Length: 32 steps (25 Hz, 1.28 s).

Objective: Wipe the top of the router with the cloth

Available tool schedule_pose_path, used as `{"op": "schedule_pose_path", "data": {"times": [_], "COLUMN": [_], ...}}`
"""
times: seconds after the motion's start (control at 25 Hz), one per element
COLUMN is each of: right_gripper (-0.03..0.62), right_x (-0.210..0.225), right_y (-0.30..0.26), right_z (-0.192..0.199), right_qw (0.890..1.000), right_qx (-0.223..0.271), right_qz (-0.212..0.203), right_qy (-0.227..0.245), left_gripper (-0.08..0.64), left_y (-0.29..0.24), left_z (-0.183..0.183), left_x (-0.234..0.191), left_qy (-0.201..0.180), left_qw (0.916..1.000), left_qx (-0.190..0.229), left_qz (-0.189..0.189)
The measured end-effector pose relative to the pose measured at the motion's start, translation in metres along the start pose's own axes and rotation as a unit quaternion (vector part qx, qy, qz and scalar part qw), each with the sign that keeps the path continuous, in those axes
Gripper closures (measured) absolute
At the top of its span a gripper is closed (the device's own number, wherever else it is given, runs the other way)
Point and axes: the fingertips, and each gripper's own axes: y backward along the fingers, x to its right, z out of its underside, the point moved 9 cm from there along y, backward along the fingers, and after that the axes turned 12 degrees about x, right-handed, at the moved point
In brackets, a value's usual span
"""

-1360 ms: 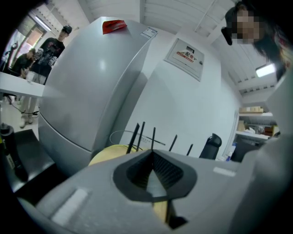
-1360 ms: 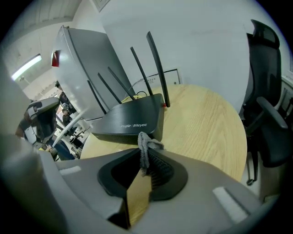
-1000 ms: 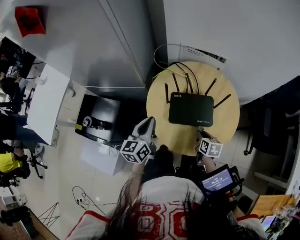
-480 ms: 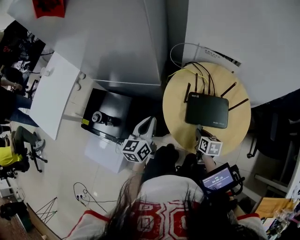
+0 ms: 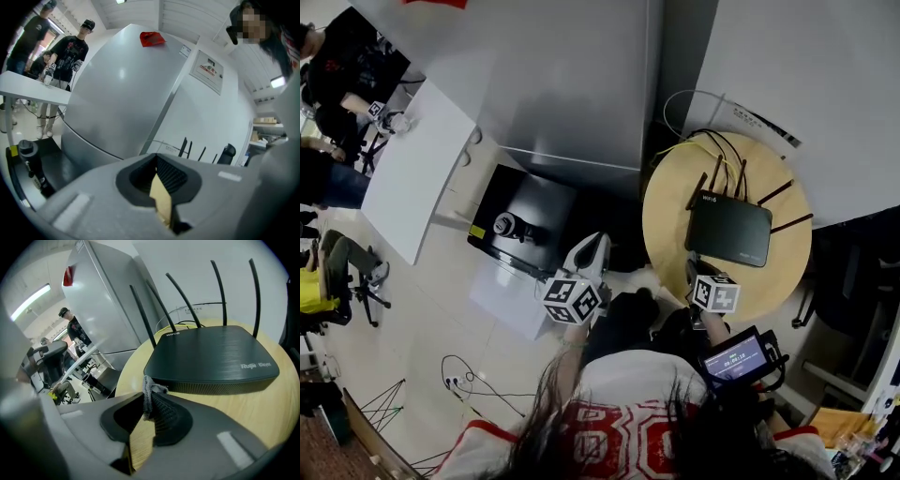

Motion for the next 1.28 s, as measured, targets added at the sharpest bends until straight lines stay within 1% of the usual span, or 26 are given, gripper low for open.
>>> {"op": "schedule_pose_path", "data": {"times": [0.12,0.32,0.4,0.56,0.72,1.08,1.28], "right_gripper": [0.548,0.549,0.548,0.548,0.548,0.548,0.548], "right_x": [-0.007,-0.029,-0.032,-0.033,-0.028,-0.016,-0.012], "right_y": [-0.005,-0.011,-0.014,-0.021,-0.031,-0.055,-0.059], "right_z": [-0.001,-0.013,-0.019,-0.039,-0.057,-0.098,-0.099], "right_qw": [1.0,0.995,0.994,0.995,0.996,0.995,0.996], "right_qx": [-0.008,-0.002,0.007,0.029,0.036,0.048,0.031], "right_qz": [-0.014,-0.055,-0.058,-0.054,-0.045,-0.038,-0.027], "right_qy": [0.018,0.085,0.096,0.079,0.065,0.08,0.08], "left_gripper": [0.558,0.558,0.558,0.558,0.558,0.558,0.558], "left_y": [0.0,-0.001,-0.002,-0.003,-0.002,0.011,0.014], "left_z": [0.001,0.0,0.001,0.0,-0.003,-0.011,-0.015], "left_x": [-0.003,-0.006,-0.005,-0.008,-0.012,-0.027,-0.029], "left_qy": [0.002,0.004,0.005,0.006,0.007,0.003,0.001], "left_qw": [1.0,1.0,1.0,0.9999,0.9997,0.9975,0.9966], "left_qx": [0.0,0.001,0.001,0.003,0.007,0.024,0.032], "left_qz": [-0.002,-0.005,-0.006,-0.012,-0.023,-0.067,-0.076]}}
